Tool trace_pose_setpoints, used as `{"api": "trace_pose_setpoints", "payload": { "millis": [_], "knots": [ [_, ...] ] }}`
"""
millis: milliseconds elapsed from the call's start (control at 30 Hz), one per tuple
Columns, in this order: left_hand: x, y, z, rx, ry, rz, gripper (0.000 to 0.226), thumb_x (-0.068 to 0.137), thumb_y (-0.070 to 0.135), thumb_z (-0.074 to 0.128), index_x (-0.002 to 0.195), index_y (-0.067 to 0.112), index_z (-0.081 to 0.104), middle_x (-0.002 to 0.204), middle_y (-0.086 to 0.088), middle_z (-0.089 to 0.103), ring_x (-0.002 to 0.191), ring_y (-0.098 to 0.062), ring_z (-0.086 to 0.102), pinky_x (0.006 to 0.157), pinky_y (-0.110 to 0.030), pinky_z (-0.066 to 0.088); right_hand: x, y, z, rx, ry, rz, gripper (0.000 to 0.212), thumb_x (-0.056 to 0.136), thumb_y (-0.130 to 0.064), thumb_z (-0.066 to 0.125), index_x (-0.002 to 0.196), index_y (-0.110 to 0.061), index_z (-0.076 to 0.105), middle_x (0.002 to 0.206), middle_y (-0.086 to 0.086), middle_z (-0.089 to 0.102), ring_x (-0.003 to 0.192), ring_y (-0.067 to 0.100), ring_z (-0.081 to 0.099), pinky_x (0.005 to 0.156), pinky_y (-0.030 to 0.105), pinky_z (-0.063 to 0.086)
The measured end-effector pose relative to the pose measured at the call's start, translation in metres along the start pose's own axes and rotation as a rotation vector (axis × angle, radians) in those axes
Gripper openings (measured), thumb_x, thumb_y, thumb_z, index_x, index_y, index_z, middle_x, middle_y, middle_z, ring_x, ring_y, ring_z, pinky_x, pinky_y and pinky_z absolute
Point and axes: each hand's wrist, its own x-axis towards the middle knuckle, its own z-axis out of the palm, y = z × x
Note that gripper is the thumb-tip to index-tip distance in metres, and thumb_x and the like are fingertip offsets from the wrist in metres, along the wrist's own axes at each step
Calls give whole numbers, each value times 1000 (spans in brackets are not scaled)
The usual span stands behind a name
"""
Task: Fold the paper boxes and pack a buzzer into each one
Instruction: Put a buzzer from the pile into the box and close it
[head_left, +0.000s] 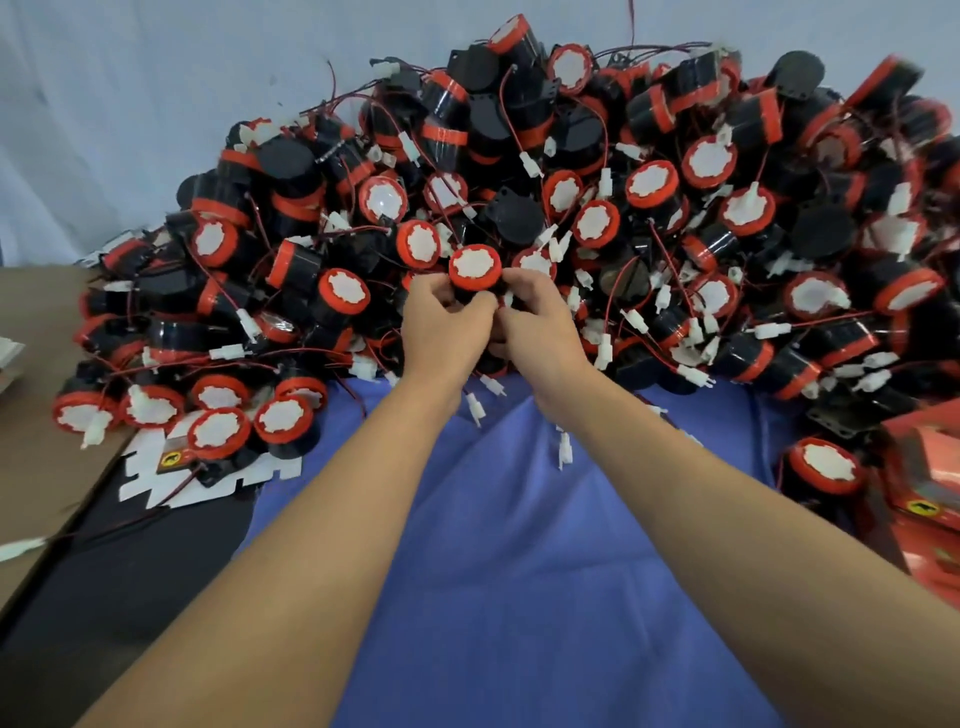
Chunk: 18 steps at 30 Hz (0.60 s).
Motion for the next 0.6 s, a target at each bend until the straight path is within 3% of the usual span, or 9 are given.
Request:
{"api": "trace_pose_setpoints", "payload": {
  "millis": [67,167,233,300,400,500,600],
  "knots": [
    [-21,8,-4,-101,64,-4,35,86,23,80,110,21,55,108,6,62,79,9,63,56,-5,45,-28,-6,-6,-46,-9,-57,40,91,0,58,123,-25,58,120,0,68,101,38,69,86,58,57],
    [-60,20,-23,-125,28,59,55,79,27,90,117,12,54,111,3,66,88,3,67,68,-9,50,-77,-11,-22,-57,-32,-152,52,91,7,53,127,-31,58,122,-12,68,99,32,67,79,45,60],
    [-90,23,-37,-70,13,93,43,84,27,86,112,13,57,103,5,67,82,6,66,69,-10,50,-115,-14,-37,-30,-81,-147,55,93,8,51,128,-34,58,119,-16,71,102,17,68,75,26,57],
    [-117,23,-48,-13,41,130,15,94,24,74,100,18,61,92,3,70,78,-2,66,69,-15,49,-145,-15,-49,-23,-151,-104,52,95,5,55,129,-34,59,118,-15,73,106,8,67,83,19,55],
    [-142,28,-58,82,59,149,9,95,14,65,93,22,61,89,0,69,81,-12,65,71,-20,51,-176,-12,-56,-34,-180,-8,45,97,2,58,126,-32,61,123,-10,68,112,14,67,91,28,57],
    [-159,26,-60,81,-45,-35,5,97,19,67,96,20,62,96,-3,68,86,-21,66,80,-39,57,-199,-8,-61,-92,-154,104,41,99,-2,56,132,-26,59,122,-7,64,110,26,67,91,36,57],
    [-176,6,-60,109,-148,-201,6,98,17,65,102,16,62,100,-7,68,86,-21,66,89,-47,60,-214,1,-72,-154,-120,174,44,99,-3,56,139,-22,55,127,-4,62,111,29,67,95,46,56]
  ]
}}
